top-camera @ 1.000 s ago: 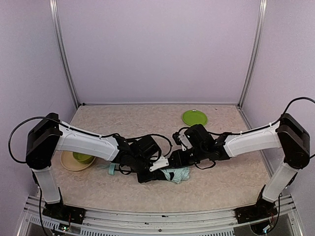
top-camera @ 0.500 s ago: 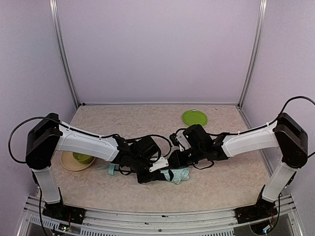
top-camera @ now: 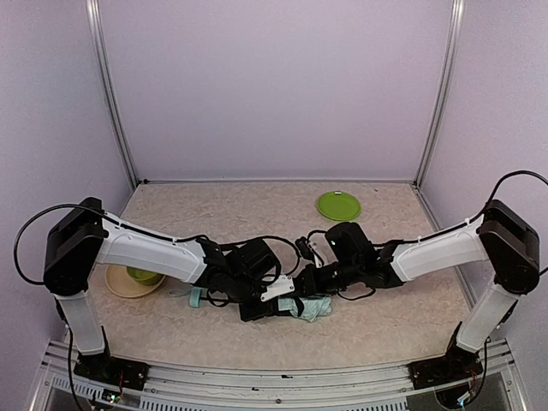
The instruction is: Put away the umbrella
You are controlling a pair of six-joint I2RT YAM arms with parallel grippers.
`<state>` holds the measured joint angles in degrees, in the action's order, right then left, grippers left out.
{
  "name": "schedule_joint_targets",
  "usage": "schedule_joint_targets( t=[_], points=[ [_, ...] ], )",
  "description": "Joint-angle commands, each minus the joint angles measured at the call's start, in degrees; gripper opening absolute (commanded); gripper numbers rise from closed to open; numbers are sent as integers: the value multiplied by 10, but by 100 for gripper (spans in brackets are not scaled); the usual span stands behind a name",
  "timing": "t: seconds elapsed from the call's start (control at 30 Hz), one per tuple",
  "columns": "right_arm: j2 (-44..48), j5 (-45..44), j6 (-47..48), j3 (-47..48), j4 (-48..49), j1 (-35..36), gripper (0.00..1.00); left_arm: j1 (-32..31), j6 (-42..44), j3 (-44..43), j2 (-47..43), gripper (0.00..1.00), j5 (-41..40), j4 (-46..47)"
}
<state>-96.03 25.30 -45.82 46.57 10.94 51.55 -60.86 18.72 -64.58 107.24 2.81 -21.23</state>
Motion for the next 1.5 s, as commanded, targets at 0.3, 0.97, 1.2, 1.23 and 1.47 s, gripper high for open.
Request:
schedule_joint_targets(
  t=[0.3, 0.97, 1.2, 1.23, 1.47],
  points=[
    [49, 147, -9, -82, 110, 43, 0, 24, -60, 8, 24, 0, -5, -14],
    [74, 91, 61, -97, 59, 18, 0, 41, -58, 42, -14, 0, 34, 46],
    [94, 91, 49, -83, 53, -11, 2, 51, -38, 52, -19, 0, 95, 50],
    [103, 88, 62, -76, 35, -17, 9, 57, -39, 49, -17, 0, 114, 45],
    [183, -7, 221, -22, -95, -27, 40, 74, -40, 17, 23, 0, 195, -52]
  ],
)
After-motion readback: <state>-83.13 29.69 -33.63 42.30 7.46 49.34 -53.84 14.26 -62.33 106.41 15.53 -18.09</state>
